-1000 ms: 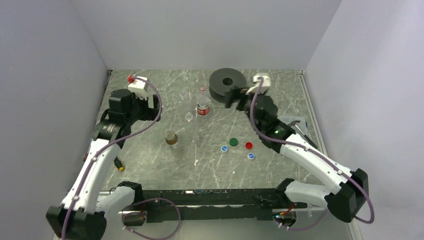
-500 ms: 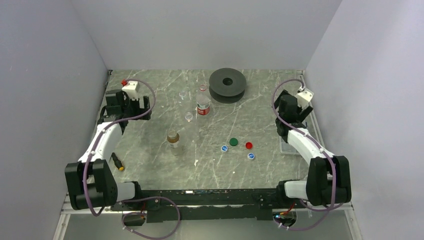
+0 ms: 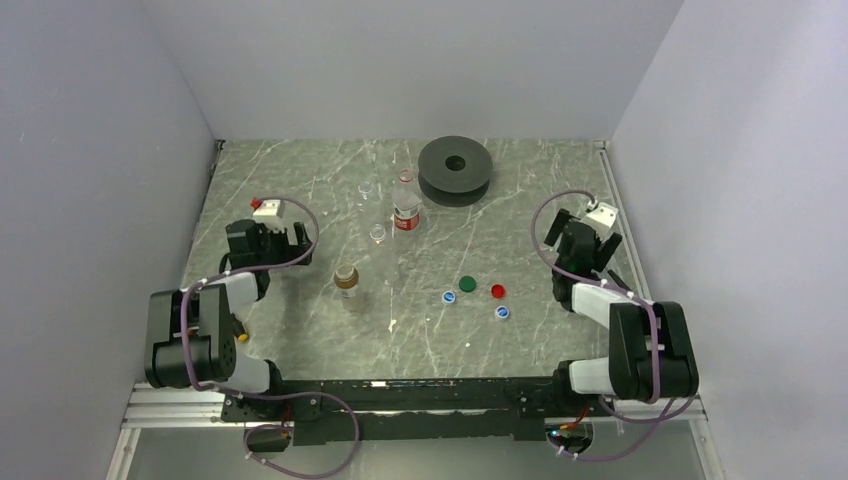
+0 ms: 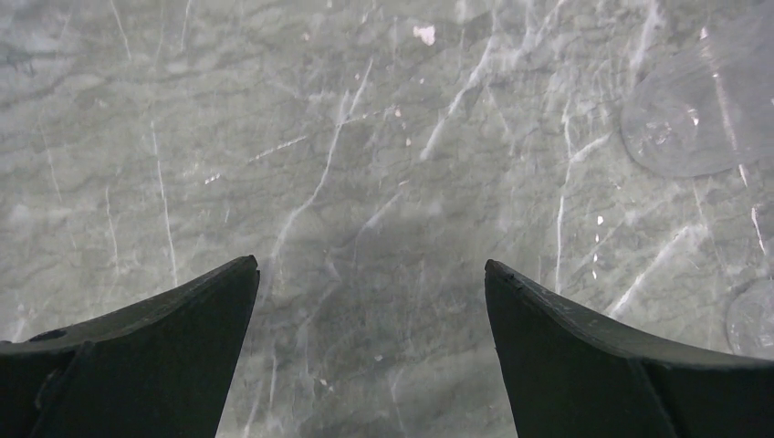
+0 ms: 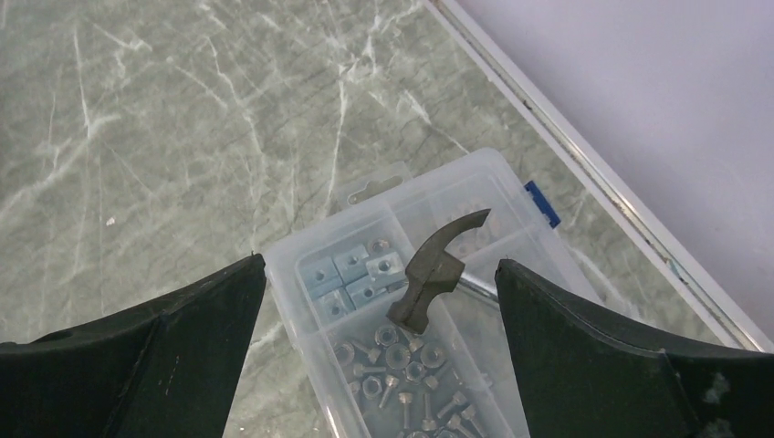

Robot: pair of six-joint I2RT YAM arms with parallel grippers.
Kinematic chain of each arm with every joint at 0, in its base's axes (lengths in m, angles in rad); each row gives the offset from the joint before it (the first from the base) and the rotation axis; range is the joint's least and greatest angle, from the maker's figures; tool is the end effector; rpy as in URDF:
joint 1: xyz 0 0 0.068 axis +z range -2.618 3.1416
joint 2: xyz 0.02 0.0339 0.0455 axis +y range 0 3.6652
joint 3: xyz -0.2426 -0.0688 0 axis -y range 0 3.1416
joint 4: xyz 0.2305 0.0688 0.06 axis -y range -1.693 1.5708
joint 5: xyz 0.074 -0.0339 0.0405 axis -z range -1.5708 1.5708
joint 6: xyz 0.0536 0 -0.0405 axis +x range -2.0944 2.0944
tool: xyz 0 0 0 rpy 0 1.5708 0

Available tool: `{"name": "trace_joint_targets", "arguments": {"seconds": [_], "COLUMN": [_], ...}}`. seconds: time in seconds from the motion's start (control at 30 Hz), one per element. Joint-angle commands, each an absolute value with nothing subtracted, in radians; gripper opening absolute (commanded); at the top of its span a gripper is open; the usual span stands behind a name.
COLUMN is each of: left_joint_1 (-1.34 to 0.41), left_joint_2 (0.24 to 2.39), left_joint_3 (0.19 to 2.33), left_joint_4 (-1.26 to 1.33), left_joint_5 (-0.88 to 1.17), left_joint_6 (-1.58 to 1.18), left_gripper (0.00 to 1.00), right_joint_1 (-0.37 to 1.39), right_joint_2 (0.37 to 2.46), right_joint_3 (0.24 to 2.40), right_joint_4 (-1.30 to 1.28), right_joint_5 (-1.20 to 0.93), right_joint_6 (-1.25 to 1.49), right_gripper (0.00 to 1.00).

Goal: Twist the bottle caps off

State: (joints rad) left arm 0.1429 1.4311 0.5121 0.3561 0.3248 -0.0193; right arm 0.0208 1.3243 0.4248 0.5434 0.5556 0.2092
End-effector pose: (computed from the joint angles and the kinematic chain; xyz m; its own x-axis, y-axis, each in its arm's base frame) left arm 0.2789 0.0228 0.1403 -0.5307 -0.0948 -0.8423 0.1219 0.9748 -0.1866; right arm 0.2637 -0.0228 0.1639 -0.2420 0.1714 -0.9550 0.5386 0.8424 0.0148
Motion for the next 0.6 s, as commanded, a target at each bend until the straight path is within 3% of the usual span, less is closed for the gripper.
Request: {"name": "trace_joint_targets", "arguments": {"seconds": [0.0, 0.07, 0.27, 0.33, 0.37, 0.57], "left_joint_1": [0.147, 0.155, 0.164, 0.163, 0.162, 0.151], "left_joint_2": [1.418, 1.460, 1.659, 1.595, 1.625, 1.615], "left_joint_3": [0.396, 0.300, 0.246, 0.327, 0.362, 0.397], "left_joint_4": [0.763, 1.008, 1.290, 1.040, 0.998, 0.925], "left_joint_5": [0.364, 0.311, 0.338, 0.327, 0.314, 0.278], "left_joint_6": [0.037, 0.020, 0.017, 0.039, 0.029, 0.029], "left_gripper": [0.99, 0.99, 1.00, 0.99, 0.99, 0.99], "right_joint_1": [0.020, 0.020, 0.037, 0.036, 0.037, 0.032], "right_joint_2": [1.363, 1.372, 1.374, 1.422, 1.492, 1.482], "right_joint_3": [0.386, 0.342, 0.220, 0.269, 0.255, 0.243], "right_joint_4": [0.760, 0.838, 1.066, 1.024, 1.145, 1.140], "right_joint_5": [0.514, 0.527, 0.502, 0.388, 0.350, 0.343], "right_joint_6": [0.178, 0.184, 0.141, 0.102, 0.051, 0.067], "right_gripper": [1.00, 1.00, 1.00, 1.00, 1.00, 1.00]}}
